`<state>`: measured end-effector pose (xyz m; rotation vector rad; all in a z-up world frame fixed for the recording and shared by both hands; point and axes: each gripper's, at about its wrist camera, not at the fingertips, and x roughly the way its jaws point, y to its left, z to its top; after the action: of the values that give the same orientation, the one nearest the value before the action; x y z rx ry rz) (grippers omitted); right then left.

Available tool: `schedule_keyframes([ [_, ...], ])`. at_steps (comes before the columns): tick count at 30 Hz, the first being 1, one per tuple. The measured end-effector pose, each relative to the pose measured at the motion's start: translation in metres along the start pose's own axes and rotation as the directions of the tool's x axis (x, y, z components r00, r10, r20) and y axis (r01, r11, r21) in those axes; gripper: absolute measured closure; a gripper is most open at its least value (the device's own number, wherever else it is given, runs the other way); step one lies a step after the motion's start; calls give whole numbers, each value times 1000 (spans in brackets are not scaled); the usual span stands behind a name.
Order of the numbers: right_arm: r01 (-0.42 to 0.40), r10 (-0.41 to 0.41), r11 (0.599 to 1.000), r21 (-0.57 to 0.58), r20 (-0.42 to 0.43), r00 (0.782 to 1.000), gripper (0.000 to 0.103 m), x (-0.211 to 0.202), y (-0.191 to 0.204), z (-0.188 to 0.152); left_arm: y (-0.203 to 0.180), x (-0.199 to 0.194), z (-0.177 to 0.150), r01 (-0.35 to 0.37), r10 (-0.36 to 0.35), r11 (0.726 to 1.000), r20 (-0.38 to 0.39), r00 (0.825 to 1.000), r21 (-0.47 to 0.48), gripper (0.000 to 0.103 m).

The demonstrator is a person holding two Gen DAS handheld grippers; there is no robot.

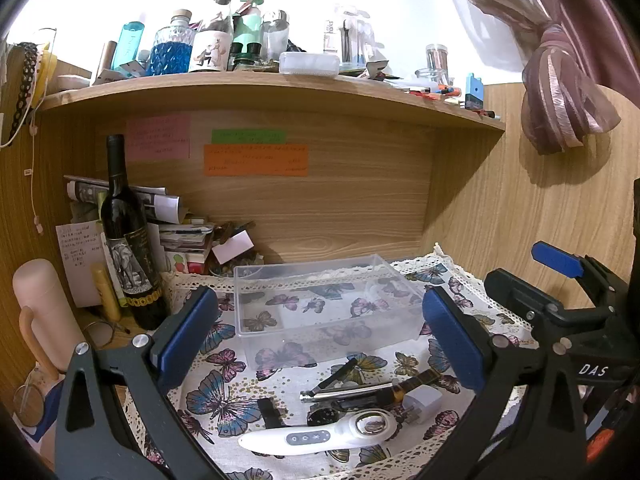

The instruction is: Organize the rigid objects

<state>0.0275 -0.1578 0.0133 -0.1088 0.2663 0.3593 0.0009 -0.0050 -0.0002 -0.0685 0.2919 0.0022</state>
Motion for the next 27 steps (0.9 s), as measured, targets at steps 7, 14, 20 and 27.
schedule_keyframes([
  [7,-16,16,1000,13,3,1000,0,-1,1,-1,-1,0,0,3,-3,1000,-2,1000,1,0],
  [14,-11,11,997,73,-5,1000,0,1,-5,-10,7,3,-9,0,-1,1000,-32,999,-7,0],
  [20,-34,42,996,86,-95,995,15,15,-7,-30,23,22,-27,12,-19,999,-157,987,-45,19],
  [27,-59,69,997,56,-204,977,21,29,-5,-51,18,43,-62,59,-65,998,-294,954,-31,22],
])
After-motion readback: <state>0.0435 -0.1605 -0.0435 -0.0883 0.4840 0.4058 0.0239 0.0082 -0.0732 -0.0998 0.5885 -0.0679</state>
